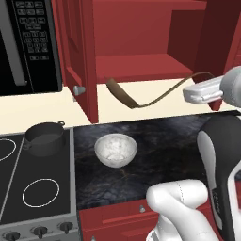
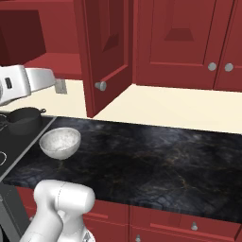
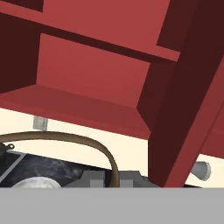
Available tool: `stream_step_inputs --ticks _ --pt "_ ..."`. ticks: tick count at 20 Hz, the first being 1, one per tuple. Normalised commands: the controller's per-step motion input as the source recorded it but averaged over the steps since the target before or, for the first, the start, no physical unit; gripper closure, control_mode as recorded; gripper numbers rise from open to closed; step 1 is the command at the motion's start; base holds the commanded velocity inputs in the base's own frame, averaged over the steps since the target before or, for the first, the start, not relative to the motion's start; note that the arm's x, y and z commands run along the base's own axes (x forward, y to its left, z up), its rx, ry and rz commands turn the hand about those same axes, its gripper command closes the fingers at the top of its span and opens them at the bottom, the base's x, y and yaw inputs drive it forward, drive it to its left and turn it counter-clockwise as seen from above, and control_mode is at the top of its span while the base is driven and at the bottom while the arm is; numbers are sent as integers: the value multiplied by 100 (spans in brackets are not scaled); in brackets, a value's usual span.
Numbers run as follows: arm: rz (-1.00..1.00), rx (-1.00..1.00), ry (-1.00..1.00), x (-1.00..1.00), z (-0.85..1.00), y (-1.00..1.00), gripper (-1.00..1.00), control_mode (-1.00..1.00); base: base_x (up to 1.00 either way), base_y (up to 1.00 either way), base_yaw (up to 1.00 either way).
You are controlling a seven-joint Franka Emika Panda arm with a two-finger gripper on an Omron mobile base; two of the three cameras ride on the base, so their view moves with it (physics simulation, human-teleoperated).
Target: Open the cabinet and move the ladle to the pot. Then close the cabinet.
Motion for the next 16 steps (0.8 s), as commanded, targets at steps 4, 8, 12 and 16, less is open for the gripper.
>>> stream_step_inputs --ticks 4,8,12,16 --pt "4 0 0 -33 0 -4 100 -100 0 0 0" --pt "2 0 0 -40 -4 2 100 100 -50 8 2" --pt "0 0 0 0 0 0 100 100 -87 86 1" --pt "0 0 0 0 0 0 100 100 -15 100 0"
